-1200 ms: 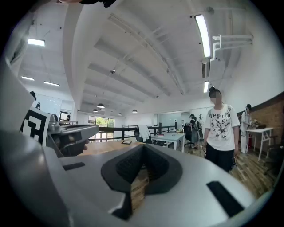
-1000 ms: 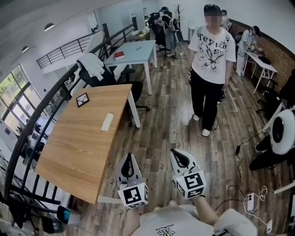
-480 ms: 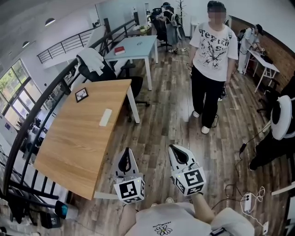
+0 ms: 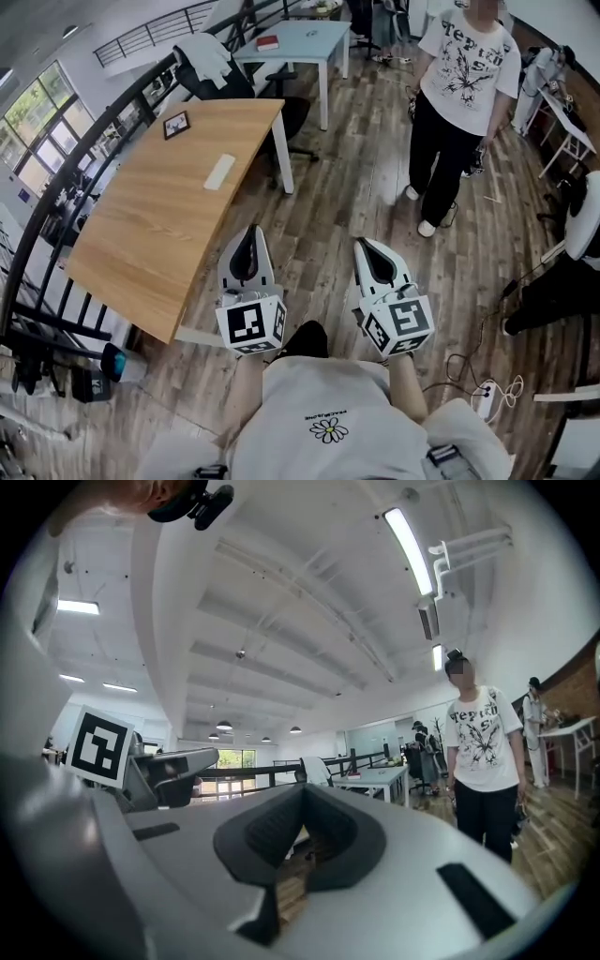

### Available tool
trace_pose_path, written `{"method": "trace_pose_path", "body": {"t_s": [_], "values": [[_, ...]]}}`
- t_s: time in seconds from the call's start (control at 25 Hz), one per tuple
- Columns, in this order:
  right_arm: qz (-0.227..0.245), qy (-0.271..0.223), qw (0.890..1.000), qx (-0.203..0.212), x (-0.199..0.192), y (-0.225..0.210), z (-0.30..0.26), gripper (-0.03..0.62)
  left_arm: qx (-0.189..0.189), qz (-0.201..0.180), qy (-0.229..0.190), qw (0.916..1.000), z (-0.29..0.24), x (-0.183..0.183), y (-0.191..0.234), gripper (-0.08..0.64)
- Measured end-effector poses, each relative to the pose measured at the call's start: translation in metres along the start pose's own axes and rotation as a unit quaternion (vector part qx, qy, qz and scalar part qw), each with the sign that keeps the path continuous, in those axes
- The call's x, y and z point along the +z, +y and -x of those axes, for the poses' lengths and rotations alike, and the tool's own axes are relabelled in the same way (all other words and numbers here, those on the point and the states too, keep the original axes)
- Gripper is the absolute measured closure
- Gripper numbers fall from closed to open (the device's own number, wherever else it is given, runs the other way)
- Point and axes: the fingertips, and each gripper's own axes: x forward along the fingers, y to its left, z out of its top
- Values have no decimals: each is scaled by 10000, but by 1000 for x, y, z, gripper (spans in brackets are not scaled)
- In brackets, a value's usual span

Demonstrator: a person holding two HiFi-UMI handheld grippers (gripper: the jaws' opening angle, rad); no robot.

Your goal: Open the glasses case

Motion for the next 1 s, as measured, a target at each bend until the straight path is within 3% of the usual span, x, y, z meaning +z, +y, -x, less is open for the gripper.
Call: {"method": "trace_pose_path", "body": {"t_s": [0.44, 0.72, 1.0], "values": [[6, 1, 9997, 237, -40, -25, -67, 586, 481, -56, -350, 9982, -43, -32, 29, 545], [234, 254, 9945, 984, -55, -24, -205, 586, 944, -216, -138, 9952, -130, -66, 87, 545], [741, 212, 9817, 1739, -26, -20, -380, 586, 1458, -291, -252, 9886, -258, -68, 179, 545]]}}
